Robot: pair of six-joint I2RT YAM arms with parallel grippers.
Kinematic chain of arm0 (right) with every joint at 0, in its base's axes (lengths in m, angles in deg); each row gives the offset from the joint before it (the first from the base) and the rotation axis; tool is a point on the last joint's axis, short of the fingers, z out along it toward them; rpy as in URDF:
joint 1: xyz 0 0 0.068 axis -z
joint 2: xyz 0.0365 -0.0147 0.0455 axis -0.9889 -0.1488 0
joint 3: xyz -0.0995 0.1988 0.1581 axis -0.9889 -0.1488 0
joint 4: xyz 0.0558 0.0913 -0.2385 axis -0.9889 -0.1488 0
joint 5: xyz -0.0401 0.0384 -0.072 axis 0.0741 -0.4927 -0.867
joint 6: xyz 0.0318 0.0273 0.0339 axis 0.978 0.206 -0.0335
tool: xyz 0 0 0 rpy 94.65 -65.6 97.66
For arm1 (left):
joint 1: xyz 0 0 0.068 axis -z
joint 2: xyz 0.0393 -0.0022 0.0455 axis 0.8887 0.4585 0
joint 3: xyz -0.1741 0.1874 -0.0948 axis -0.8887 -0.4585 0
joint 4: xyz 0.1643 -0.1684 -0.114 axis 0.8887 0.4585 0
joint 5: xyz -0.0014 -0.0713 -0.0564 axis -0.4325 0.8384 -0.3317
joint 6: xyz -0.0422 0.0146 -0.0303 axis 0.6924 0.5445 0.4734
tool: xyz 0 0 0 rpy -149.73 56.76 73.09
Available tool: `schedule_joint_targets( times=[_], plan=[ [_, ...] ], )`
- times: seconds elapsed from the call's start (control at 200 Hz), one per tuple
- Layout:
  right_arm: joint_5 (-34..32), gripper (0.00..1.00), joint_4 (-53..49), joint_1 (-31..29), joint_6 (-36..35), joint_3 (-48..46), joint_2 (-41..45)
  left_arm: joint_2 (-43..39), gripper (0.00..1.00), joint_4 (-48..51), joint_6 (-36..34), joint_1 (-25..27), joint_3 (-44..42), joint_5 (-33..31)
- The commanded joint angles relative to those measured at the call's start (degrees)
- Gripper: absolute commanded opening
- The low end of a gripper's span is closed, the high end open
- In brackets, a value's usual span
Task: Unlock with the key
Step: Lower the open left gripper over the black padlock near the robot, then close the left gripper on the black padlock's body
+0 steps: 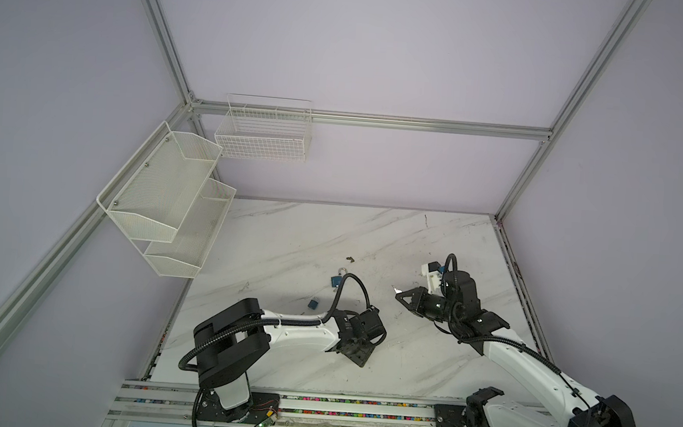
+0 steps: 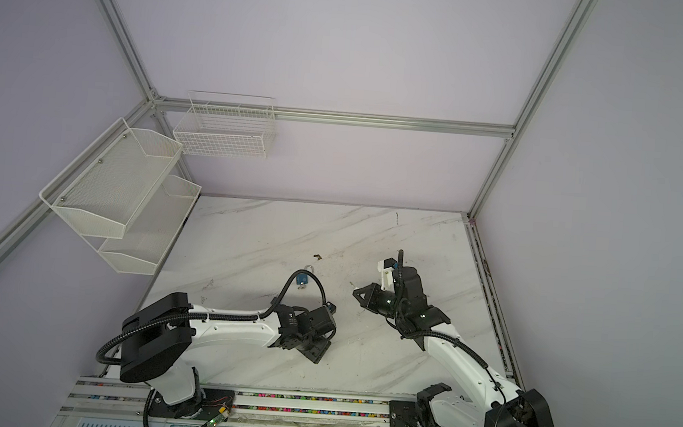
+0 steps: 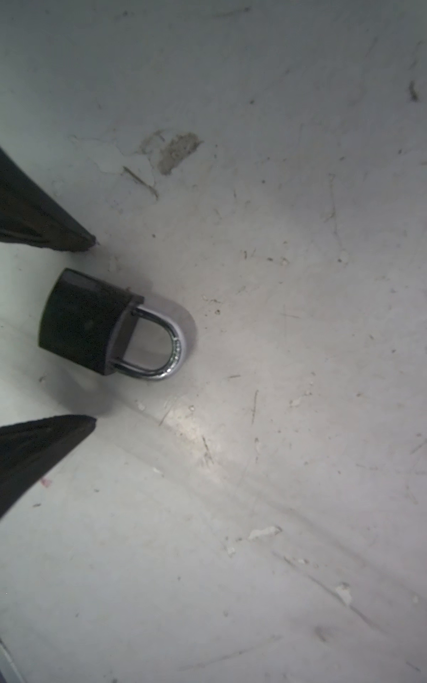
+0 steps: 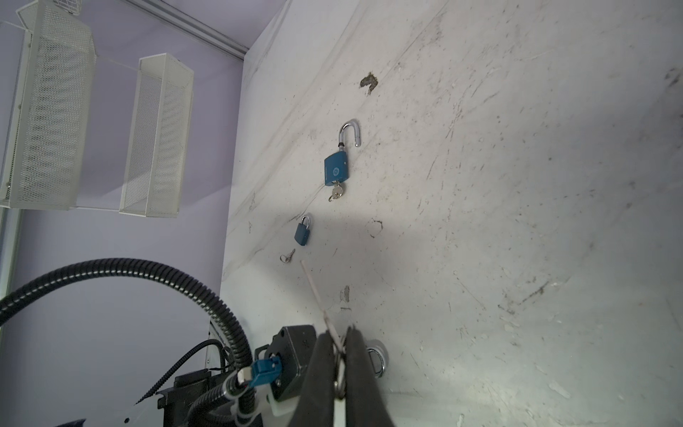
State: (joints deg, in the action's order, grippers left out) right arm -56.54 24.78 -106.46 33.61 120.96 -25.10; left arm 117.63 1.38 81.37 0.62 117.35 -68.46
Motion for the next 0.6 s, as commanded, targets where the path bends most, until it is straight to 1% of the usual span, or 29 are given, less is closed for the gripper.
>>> schedule_joint_targets(
  times=[0.0,0.15,0.26,0.37,0.595],
  plan=[
    [0.1,0.00,-0.6,0.3,-1.1,1.4,-0.5,0.7,0.69,0.4,-1.2,0.6,5.7,-2.2],
    [0.4,0.00,-0.6,0.5,-1.4,1.3,-0.4,1.7,0.68,0.9,-0.5,1.2,6.4,-0.6],
    [0.4,0.00,-0.6,0.5,-1.7,1.2,-0.4,2.6,0.65,2.4,0.7,2.4,7.4,0.1],
    [0.4,0.00,-0.5,0.6,-1.8,1.1,-0.6,3.6,0.64,4.6,3.2,3.7,8.7,-1.1],
    [0.8,0.00,-0.3,0.6,-2.4,1.2,-1.0,6.7,0.61,10.0,8.0,4.5,12.6,-5.1]
  ],
)
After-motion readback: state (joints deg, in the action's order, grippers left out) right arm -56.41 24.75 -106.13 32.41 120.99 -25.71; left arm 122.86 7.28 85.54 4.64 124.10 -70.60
